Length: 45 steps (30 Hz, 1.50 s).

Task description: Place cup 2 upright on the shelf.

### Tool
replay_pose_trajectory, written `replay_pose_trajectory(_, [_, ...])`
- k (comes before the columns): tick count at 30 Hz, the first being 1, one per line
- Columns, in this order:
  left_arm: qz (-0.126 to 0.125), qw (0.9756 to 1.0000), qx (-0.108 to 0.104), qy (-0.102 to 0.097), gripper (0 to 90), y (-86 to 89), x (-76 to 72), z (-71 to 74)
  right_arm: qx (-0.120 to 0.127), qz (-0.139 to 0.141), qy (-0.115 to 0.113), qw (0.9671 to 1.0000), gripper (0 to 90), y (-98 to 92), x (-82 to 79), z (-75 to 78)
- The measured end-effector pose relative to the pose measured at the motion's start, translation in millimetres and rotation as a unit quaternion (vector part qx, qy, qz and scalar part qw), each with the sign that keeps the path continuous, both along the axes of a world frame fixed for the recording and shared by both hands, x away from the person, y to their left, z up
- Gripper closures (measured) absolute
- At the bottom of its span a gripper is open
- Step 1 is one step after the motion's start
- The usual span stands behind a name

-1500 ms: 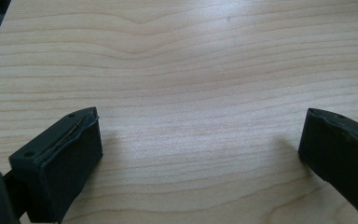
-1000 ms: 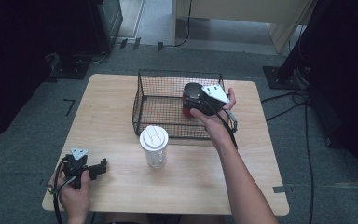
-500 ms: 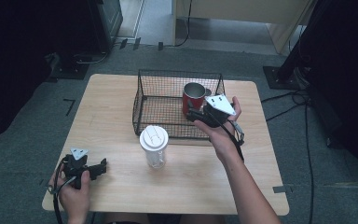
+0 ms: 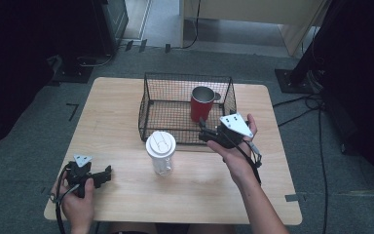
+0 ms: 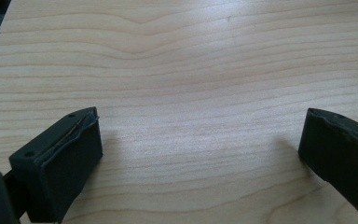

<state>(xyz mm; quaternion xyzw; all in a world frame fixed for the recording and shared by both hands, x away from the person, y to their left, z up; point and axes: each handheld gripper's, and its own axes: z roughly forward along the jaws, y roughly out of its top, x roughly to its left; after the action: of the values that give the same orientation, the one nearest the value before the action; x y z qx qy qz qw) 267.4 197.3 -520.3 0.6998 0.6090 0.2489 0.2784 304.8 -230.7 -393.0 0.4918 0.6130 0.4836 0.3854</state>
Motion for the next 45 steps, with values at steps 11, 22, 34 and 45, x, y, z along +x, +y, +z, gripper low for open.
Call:
replay_pose_trajectory(11, [0.0, 1.0, 0.0, 0.0, 0.0, 0.0, 0.0, -0.1, -0.004, 0.024, -0.007, 0.9997, 0.0, 5.5, -24.6, -5.8])
replay_pose_trajectory(22, [0.0, 1.0, 0.0, 0.0, 0.0, 0.0, 0.0, -0.1, 0.009, 0.044, -0.003, 0.999, 0.0, 14.2, -42.1, -14.9])
replay_pose_trajectory(34, [-0.001, 1.0, 0.0, 0.0, 0.0, 0.0, 0.0, -0.1, 0.009, 0.07, -0.006, 0.9975, 0.0, 23.0, -57.6, -26.8])
replay_pose_trajectory(45, [0.0, 1.0, 0.0, 0.0, 0.0, 0.0, 0.0, -0.1, 0.009, 0.09, 0.004, 0.9959, 0.0, 31.5, -66.7, -40.7])
